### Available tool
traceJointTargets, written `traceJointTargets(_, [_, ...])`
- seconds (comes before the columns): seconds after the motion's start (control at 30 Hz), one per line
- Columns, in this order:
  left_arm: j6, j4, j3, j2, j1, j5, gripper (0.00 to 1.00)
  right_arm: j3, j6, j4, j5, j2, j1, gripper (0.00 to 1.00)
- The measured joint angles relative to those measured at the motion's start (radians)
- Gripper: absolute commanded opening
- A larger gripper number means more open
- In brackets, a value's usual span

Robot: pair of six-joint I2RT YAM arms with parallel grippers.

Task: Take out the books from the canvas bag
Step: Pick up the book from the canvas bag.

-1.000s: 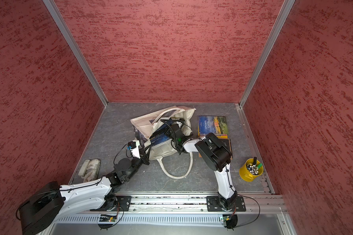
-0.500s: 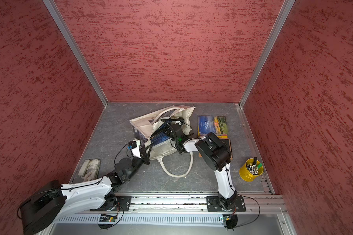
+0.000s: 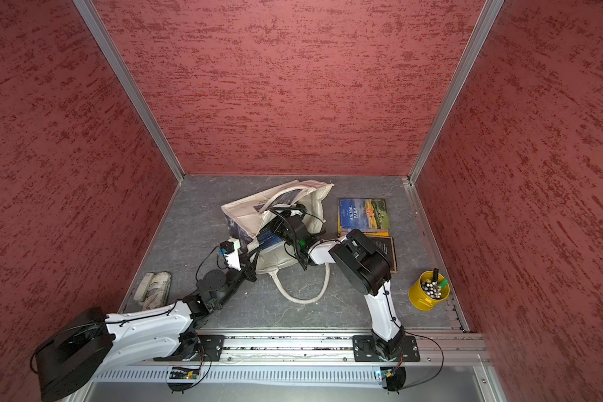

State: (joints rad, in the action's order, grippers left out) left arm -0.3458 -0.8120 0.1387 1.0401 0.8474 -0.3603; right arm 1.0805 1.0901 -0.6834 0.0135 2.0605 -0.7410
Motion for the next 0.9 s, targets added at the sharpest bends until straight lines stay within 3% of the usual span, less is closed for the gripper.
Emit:
traceJointTargets(0.1, [0.0,0.0,0.0,0.0,0.0,0.0,0.0,0.003,0.017,-0.001,0.011,0.021,-0.013,0.21])
traceJointTargets(0.37, [0.003,0.01,0.0,0.0,0.0,0.003,0.0,-0.03,0.082,-0.053,0.045,0.01,-0.019,0.08])
traceJointTargets(0.53, [0.003,0.011,0.0,0.0,0.004,0.012,0.0,-0.143,0.084,-0.055,0.079,-0.101,-0.022,0.02])
traceJointTargets(0.67, [0.003,0.018,0.0,-0.006,0.005,0.012,0.0,-0.236,0.084,-0.051,0.109,-0.195,-0.027,0.05])
traceJointTargets(0.8, [0.003,0.027,0.0,-0.008,0.005,0.013,0.0,-0.255,0.085,-0.061,0.115,-0.195,-0.027,0.25])
traceJointTargets(0.9, [0.003,0.027,0.002,-0.008,0.005,0.014,0.0,-0.255,0.078,-0.104,0.114,-0.165,-0.027,0.32])
